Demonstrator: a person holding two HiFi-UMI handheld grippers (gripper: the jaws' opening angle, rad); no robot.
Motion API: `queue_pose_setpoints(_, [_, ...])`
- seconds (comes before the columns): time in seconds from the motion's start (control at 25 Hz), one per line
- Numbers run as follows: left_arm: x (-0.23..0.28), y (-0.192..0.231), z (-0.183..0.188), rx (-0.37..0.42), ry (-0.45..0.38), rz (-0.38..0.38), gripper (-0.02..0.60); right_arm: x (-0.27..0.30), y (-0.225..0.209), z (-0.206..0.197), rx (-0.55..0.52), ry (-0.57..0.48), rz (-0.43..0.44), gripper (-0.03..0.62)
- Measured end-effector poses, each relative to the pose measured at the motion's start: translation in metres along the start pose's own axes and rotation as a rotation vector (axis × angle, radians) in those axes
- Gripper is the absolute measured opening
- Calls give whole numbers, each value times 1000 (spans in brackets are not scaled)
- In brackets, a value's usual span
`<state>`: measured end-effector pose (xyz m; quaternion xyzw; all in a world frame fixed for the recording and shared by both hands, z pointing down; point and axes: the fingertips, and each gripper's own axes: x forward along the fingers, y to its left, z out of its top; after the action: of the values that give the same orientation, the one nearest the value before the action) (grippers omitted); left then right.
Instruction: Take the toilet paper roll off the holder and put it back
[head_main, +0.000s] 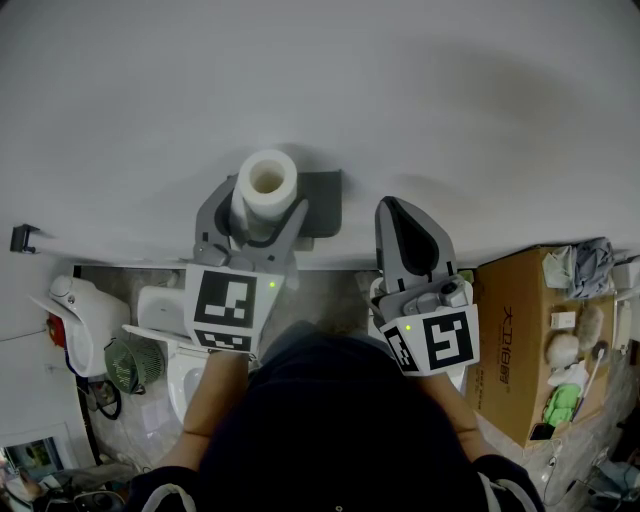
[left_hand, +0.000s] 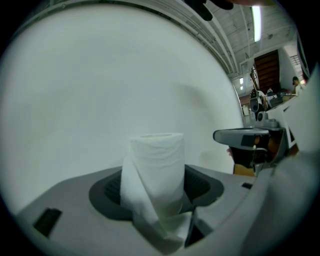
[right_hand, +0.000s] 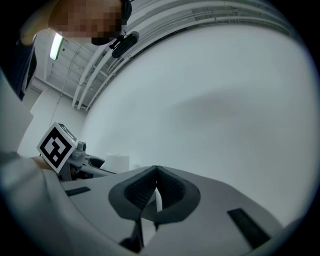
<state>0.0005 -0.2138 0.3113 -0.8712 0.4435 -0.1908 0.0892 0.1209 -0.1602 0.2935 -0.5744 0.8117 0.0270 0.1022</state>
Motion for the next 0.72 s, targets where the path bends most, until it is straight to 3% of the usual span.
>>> queue_pose_setpoints(0.72, [-1,5,-1,2,9,57,303,-2,-2,0,2,0,-4,16])
